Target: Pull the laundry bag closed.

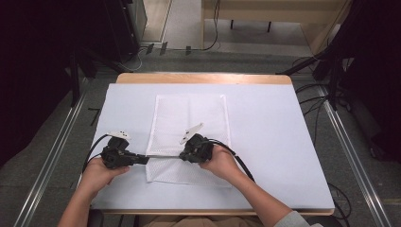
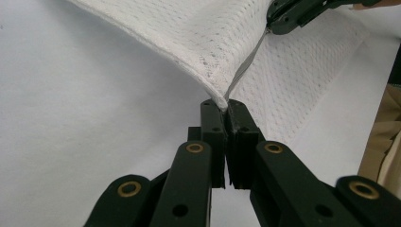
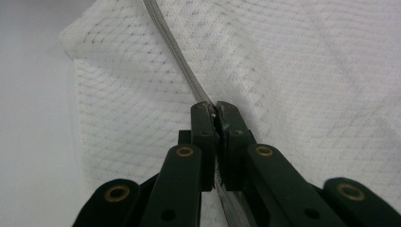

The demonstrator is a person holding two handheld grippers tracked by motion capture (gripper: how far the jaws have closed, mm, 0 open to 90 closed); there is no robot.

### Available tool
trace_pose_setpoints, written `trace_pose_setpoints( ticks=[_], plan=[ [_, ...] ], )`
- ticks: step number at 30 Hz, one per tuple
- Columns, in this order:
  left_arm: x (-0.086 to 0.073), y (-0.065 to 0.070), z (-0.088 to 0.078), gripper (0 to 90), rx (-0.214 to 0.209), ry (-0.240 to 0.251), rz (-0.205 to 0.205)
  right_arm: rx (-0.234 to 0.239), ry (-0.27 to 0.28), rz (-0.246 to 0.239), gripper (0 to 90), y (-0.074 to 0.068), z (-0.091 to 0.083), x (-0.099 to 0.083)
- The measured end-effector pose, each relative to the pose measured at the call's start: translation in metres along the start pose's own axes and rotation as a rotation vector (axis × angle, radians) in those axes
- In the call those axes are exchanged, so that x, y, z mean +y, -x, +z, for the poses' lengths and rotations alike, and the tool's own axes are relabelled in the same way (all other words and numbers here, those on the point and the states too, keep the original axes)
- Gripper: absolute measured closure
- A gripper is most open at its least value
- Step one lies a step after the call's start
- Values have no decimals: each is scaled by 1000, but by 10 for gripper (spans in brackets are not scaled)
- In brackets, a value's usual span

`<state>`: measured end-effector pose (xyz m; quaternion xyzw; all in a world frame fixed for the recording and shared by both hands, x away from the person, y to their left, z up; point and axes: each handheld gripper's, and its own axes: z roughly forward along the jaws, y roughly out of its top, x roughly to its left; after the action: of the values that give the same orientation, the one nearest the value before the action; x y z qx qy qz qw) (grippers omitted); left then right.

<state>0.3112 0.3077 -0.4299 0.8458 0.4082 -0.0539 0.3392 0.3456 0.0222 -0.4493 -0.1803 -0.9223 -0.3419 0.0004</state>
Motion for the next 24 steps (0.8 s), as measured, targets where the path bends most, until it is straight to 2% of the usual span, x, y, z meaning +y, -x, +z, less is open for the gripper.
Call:
trace_pose_setpoints(
  ticks=[10,24],
  plan=[
    [0,0,1,879,-2,-6,-3,-7,2,-1,885,0,-5,-8],
    [-1,-1,0,879,5,-7,-2,-17,-4,34,885,7,-14,-23]
  ],
)
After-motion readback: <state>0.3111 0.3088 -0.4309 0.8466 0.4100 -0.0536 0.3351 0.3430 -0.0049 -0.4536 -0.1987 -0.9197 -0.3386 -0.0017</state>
